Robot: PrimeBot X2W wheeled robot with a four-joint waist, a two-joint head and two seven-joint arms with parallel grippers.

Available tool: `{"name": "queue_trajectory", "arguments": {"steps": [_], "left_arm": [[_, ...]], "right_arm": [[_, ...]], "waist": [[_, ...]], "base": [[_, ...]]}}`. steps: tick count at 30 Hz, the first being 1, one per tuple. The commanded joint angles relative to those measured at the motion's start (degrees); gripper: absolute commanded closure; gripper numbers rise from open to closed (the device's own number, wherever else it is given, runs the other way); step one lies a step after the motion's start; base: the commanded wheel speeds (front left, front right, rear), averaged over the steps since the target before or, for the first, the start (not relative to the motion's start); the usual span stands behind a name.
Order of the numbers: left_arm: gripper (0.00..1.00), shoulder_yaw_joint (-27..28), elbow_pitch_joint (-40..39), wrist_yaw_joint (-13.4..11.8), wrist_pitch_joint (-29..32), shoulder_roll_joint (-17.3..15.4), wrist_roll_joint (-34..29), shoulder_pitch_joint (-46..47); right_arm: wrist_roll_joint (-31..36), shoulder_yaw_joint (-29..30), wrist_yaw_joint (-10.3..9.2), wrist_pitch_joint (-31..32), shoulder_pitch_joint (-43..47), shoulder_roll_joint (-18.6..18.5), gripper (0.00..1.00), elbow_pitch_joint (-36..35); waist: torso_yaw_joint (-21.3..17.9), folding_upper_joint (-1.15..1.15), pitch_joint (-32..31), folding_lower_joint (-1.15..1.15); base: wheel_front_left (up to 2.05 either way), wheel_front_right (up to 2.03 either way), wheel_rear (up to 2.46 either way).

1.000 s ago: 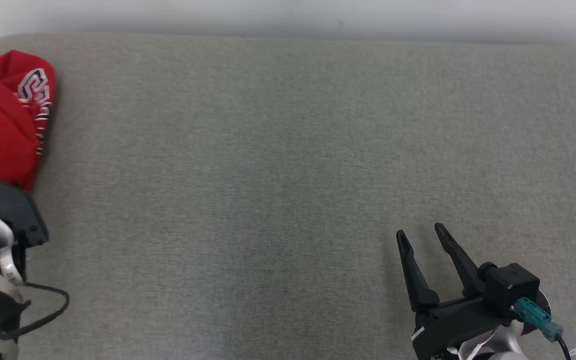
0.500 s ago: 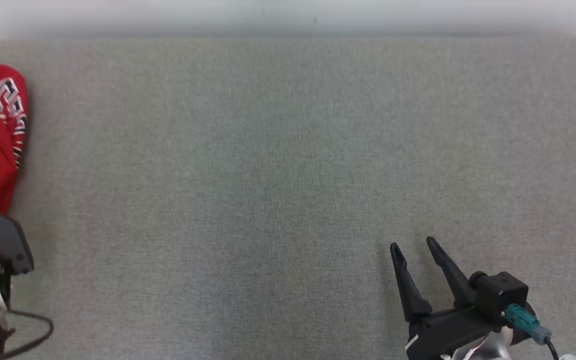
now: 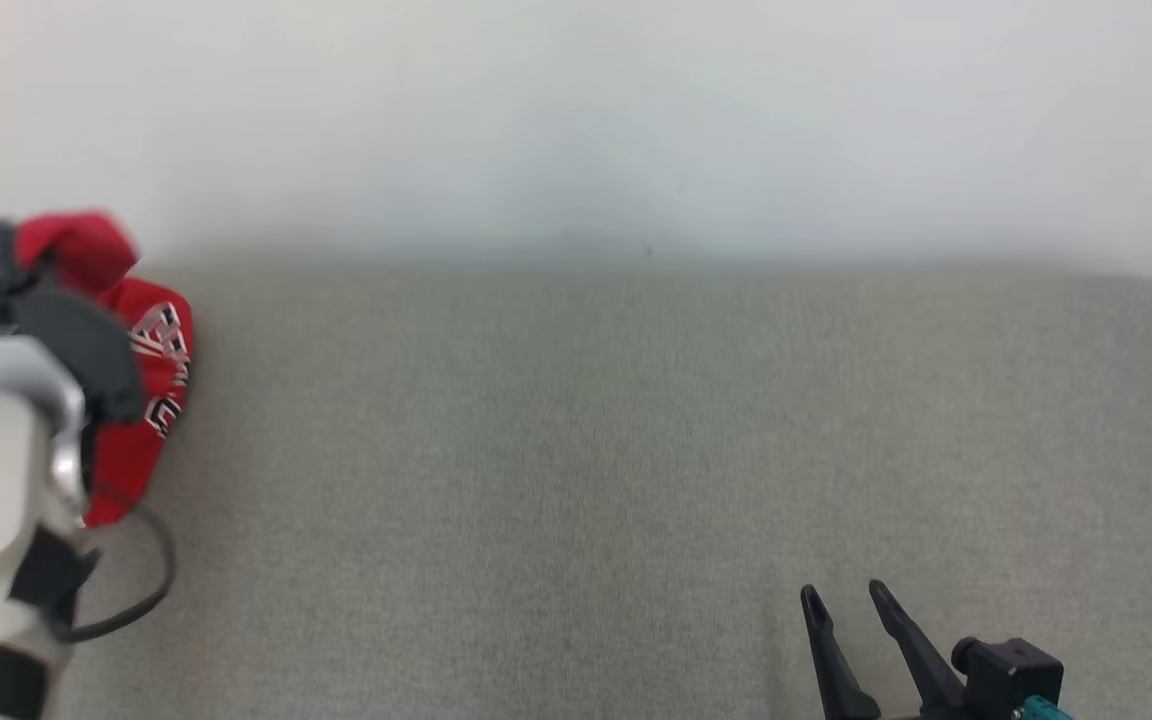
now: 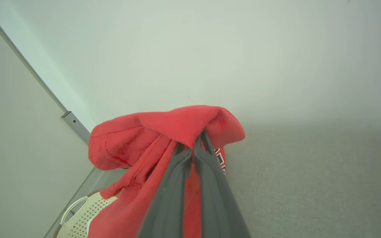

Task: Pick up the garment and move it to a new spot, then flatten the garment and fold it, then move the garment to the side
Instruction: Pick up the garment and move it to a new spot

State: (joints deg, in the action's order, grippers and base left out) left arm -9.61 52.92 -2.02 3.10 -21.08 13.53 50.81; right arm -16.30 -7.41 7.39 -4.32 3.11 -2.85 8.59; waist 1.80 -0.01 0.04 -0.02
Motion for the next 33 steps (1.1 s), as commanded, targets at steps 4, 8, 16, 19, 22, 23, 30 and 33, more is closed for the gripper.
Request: {"name": "queue_trajectory", "arguments": {"steps": [4,8,16,19,22,23,30,33], "left_arm": [[1.00,-1.3,-4.4,1.1,-2.2,4.3,0.7,3.0],[1.00,-3.0,-8.2,2.8,-4.2,9.6,2.2,3.4],[1.00,-6.3,-16.3,4.4,-3.6,16.8,5.7,-0.5],[1.00,-8.8,-19.4,4.1,-2.4,17.6,5.9,-3.1],[1.00,-11.6,-20.7,3.3,-1.5,17.8,5.3,-7.3],[1.00,-12.6,-20.8,3.2,-1.3,17.9,5.6,-8.8],[1.00,-21.0,-17.3,5.3,-1.7,18.2,11.5,-19.2],[0.00,-24.8,-15.5,5.8,-0.6,18.1,16.5,-21.8]], "right_arm": [[0.3,1.2,0.19,0.3,0.6,-0.1,0.00,0.1],[1.4,2.5,0.19,0.9,1.1,-0.1,0.00,-1.2],[2.7,3.5,0.19,3.2,0.7,0.0,0.00,-4.5],[2.6,3.9,0.19,3.6,0.3,-0.1,0.00,-5.2],[2.2,3.6,0.19,3.7,-0.2,0.0,0.00,-5.3],[1.9,3.7,0.19,3.5,-0.3,0.0,0.00,-5.2],[0.4,2.5,0.19,2.6,-1.4,0.0,0.00,-3.7],[0.0,2.3,0.19,2.0,-2.1,-0.1,0.00,-3.0]], "waist": [[-1.6,0.01,-7.5,0.02],[-5.1,0.01,-8.0,0.02],[-13.7,0.01,-5.8,0.02],[-16.4,0.01,-3.8,0.02],[-18.5,0.01,-1.9,0.02],[-18.9,0.01,-1.4,0.02],[-20.4,0.01,0.2,0.02],[-19.8,0.01,0.0,0.02]], "base": [[0.00,0.00,0.00],[0.00,0.00,0.00],[0.00,0.00,0.00],[0.00,0.00,0.00],[0.00,0.00,0.00],[0.00,0.00,0.00],[0.00,0.00,0.00],[0.00,0.00,0.00]]}}
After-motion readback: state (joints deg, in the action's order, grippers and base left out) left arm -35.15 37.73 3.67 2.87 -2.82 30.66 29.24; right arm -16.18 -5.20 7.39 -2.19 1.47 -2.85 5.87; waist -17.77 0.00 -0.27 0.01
